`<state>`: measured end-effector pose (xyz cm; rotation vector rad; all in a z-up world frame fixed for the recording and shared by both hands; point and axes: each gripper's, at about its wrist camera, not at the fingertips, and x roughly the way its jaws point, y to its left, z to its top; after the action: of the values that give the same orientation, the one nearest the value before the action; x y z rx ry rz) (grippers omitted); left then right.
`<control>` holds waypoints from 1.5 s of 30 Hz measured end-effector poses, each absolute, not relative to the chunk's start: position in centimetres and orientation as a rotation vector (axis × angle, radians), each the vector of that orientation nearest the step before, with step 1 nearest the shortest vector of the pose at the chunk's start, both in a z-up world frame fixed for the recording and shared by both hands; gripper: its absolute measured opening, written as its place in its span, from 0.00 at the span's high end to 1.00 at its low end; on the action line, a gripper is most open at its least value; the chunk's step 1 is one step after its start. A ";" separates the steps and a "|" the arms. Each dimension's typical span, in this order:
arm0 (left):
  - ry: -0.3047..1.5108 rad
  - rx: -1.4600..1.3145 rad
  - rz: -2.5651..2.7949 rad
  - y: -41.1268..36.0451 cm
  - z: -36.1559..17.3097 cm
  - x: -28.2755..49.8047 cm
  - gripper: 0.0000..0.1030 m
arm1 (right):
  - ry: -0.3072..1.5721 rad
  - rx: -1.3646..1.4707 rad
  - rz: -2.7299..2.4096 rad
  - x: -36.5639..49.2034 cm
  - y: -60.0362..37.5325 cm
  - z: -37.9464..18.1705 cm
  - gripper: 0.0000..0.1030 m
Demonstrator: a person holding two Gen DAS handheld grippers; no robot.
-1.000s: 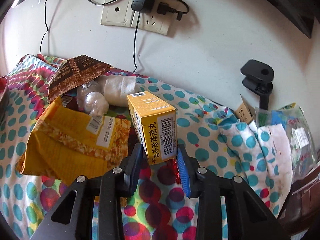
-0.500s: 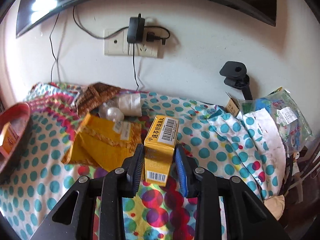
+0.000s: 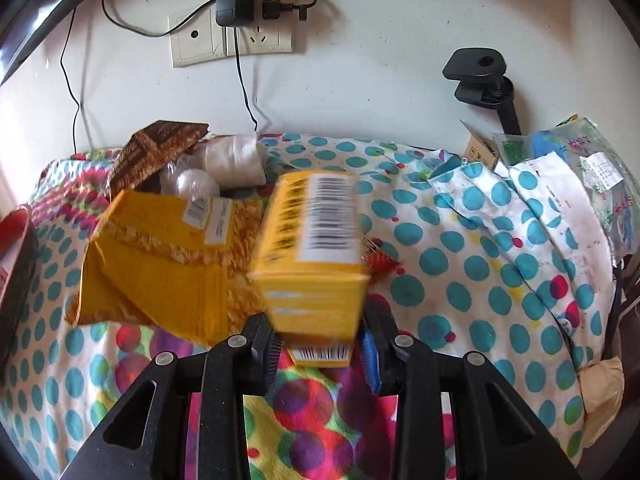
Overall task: Organize objects
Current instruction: 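Grasp the yellow box with printed text using the right gripper and lift, then carry the yellow box with the right gripper into the red tray and release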
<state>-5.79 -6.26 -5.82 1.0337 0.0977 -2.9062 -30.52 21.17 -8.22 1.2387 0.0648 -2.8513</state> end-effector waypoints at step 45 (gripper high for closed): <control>0.302 0.872 -2.790 -15.4 -1.2 -0.8 0.14 | 0.445 0.824 -2.485 -23.9 -13.9 -0.7 0.73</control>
<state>-0.79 -15.41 -1.23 0.8717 0.3025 -2.7899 -23.88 -13.87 -0.75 0.8237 0.4452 -2.4850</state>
